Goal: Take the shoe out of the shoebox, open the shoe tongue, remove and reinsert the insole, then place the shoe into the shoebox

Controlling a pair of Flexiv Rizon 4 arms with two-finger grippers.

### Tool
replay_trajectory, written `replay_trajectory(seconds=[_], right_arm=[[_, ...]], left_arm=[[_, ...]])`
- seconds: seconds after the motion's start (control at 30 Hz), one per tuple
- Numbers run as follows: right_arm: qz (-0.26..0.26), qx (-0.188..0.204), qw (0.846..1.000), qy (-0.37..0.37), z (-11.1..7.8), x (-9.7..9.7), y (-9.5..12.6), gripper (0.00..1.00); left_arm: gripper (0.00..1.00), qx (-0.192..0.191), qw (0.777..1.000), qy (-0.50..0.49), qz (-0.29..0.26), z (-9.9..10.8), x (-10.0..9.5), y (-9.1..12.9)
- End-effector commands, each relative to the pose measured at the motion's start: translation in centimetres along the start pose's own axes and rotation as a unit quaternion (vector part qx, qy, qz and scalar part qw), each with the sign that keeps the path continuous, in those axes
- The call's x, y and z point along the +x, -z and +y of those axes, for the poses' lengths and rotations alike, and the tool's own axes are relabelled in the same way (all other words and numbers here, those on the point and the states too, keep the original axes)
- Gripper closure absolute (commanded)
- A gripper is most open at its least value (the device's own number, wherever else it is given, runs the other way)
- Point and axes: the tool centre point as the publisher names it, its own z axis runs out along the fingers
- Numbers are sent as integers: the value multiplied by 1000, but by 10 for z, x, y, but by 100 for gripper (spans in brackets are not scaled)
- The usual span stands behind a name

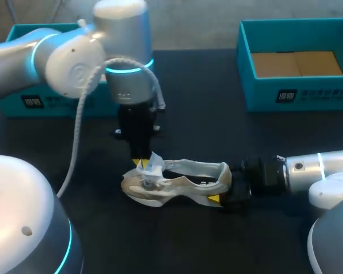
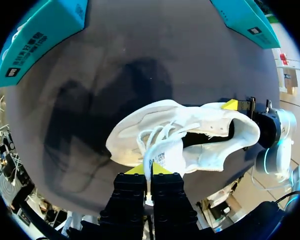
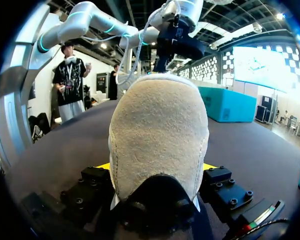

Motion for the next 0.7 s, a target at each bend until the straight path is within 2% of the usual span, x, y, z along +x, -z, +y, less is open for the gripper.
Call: replay_trajectory(seconds=[0.03, 0.23, 0.47, 0.7], right_arm=[[0, 3, 1000, 0, 1, 0, -2, 100], [0, 3, 1000, 0, 1, 0, -2, 100], [0, 3, 1000, 0, 1, 0, -2, 100], [0, 3, 1000, 0, 1, 0, -2, 100]], left_arm=[[100, 25, 994, 6, 111, 11, -15, 0], [100, 18, 990, 24, 139, 8, -30, -1], [100, -9, 990, 36, 137, 0, -40, -22], [86, -28, 990, 42, 131, -4, -42, -36]])
